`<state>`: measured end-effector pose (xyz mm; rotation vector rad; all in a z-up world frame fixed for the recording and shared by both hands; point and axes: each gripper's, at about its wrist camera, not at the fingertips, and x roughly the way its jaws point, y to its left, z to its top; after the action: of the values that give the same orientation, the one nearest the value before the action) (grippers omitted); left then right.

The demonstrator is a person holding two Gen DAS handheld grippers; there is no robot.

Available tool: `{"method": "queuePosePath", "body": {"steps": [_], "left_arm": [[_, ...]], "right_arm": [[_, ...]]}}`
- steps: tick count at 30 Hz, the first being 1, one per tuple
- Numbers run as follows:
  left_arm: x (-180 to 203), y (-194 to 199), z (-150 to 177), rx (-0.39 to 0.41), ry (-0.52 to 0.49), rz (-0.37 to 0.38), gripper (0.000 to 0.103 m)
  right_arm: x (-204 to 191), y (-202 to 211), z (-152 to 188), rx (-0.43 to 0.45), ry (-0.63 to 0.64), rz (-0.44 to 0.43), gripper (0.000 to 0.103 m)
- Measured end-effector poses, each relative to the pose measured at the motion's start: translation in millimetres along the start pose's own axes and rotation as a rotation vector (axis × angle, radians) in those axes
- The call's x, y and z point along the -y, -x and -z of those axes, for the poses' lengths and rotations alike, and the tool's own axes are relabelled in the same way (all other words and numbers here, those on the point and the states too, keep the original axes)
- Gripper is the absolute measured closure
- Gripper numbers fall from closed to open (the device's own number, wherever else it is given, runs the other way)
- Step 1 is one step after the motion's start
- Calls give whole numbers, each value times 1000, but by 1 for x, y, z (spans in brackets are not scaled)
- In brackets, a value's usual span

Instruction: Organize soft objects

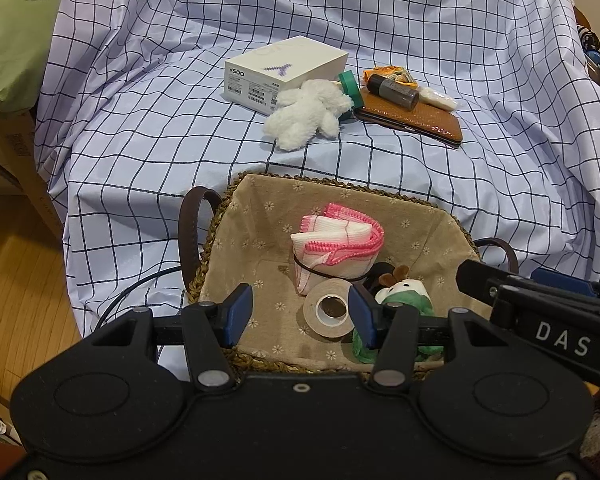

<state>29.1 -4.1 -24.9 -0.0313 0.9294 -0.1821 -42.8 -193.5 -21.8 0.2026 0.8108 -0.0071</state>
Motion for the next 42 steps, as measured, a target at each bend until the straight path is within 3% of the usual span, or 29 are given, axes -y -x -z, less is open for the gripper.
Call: {"method": "queuePosePath", "body": {"steps": [42], "left_arm": [[7,2,-4,26,-15,-26,51]], "right_arm": [[4,-7,3,-18,-8,15,28]]}}
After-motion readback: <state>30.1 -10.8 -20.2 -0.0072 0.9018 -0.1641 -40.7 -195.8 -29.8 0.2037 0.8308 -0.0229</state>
